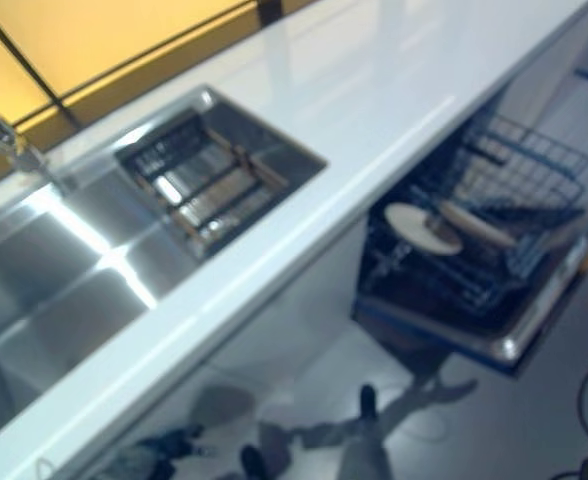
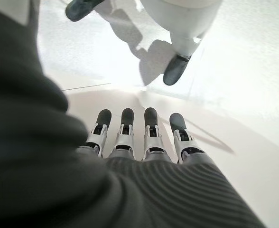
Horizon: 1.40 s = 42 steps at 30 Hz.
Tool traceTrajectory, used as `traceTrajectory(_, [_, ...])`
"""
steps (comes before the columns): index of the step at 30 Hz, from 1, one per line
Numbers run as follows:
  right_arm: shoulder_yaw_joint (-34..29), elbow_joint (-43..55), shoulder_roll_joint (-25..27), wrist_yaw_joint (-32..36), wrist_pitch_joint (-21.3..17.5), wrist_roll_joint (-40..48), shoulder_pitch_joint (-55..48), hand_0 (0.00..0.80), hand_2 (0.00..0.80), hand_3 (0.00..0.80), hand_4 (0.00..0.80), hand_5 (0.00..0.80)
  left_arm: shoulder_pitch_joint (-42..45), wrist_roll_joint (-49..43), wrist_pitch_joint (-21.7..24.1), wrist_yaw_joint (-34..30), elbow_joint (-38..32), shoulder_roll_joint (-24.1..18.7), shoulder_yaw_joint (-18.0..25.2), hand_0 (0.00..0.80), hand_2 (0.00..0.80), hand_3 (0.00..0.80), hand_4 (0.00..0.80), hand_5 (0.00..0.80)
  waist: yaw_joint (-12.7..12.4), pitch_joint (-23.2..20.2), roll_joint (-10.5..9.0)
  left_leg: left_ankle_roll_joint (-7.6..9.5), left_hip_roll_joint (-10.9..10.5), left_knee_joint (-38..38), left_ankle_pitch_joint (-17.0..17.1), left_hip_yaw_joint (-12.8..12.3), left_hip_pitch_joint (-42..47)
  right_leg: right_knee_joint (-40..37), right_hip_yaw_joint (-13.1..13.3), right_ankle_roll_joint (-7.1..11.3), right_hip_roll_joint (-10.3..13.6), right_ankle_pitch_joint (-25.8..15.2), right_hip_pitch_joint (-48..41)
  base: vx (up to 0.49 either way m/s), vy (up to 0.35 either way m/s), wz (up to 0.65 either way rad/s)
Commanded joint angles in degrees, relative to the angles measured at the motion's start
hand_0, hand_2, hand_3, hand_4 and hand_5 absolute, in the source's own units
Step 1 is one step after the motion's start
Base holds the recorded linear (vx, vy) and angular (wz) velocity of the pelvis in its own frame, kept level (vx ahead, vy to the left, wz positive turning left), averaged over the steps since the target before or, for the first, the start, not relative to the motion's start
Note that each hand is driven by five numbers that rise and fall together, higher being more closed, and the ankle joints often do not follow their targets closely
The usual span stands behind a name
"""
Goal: Take plates into dishwasher
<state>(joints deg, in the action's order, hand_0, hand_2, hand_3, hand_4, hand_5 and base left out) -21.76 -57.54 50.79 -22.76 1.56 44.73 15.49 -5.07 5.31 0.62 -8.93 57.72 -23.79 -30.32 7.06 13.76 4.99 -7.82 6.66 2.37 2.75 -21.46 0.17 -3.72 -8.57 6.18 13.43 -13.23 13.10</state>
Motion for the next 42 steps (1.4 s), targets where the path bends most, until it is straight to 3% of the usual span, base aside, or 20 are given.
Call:
traceTrajectory(1, [1.92, 1.60, 0.37, 1.75, -7.18, 1.95, 4.71, 0.000, 0.000, 0.000, 0.000, 0.000, -7.60, 2.18, 2.34, 3.61, 1.73, -1.73, 3.51, 0.000, 0.000, 0.000, 0.000, 0.000, -0.09, 4.44, 1.70, 5.17, 0.22, -8.49, -3.85, 3.32, -7.26, 10.22, -0.82, 1.65, 3.68, 7.57, 0.17, -0.134, 0.002, 0.07])
traceTrajectory(5, [3.67, -0.40, 0.29, 8.78, -7.91, 5.00, 6.88, 0.000, 0.000, 0.000, 0.000, 0.000, -8.92, 4.00, 3.40, 4.04, 2.00, -0.90, 3.33, 0.000, 0.000, 0.000, 0.000, 0.000, 0.33, 6.53, 3.62, 5.01, -0.14, -8.92, -3.00, 3.79, -9.23, 13.29, -0.77, 0.96, 3.64, 9.25, 3.14, -0.109, -0.002, 0.07])
traceTrajectory(12, [7.84, -2.42, -1.11, 20.70, -7.60, 9.07, 9.29, 0.000, 0.000, 0.000, 0.000, 0.000, -10.39, 5.26, 3.82, 4.13, 1.83, -1.12, 3.80, 0.000, 0.000, 0.000, 0.000, 0.000, 0.48, 8.56, 5.32, 4.62, -0.31, -9.92, -1.94, 4.12, -11.75, 16.90, -1.28, -0.48, 3.12, 11.31, 6.49, -0.067, -0.043, -0.02])
traceTrajectory(23, [13.95, -3.87, -2.43, 25.46, -5.39, 4.12, 14.84, 0.000, 0.000, 0.000, 0.000, 0.000, -11.95, 5.69, 3.70, 3.13, 0.68, -2.15, 3.88, 0.000, 0.000, 0.000, 0.000, 0.000, -0.25, 10.19, 6.92, 4.65, -1.05, -10.22, -0.73, 4.96, -13.87, 19.07, -1.46, -1.48, 2.63, 12.28, 8.86, -0.036, -0.024, -0.06])
traceTrajectory(30, [20.23, -1.32, -3.46, 29.70, -3.13, -1.23, 19.08, 0.000, 0.000, 0.000, 0.000, 0.000, -12.67, 5.04, 2.26, 2.52, -0.78, -2.79, 3.56, 0.000, 0.000, 0.000, 0.000, 0.000, -1.34, 10.08, 6.03, 4.59, -0.93, -10.03, -0.42, 5.17, -13.71, 17.48, -2.33, -1.43, 2.23, 11.35, 7.67, -0.031, -0.012, -0.04])
traceTrajectory(42, [28.78, 0.41, -6.40, 36.23, -2.56, -9.04, 26.06, 0.000, 0.000, 0.000, 0.000, 0.000, -15.53, 2.41, -0.15, 0.22, 0.35, -4.11, 2.90, 0.000, 0.000, 0.000, 0.000, 0.000, -3.56, 8.89, 3.23, 4.60, -0.44, -9.21, 0.00, 6.29, -12.91, 14.40, -2.88, -0.34, 1.75, 9.34, 5.02, -0.009, -0.036, -0.08])
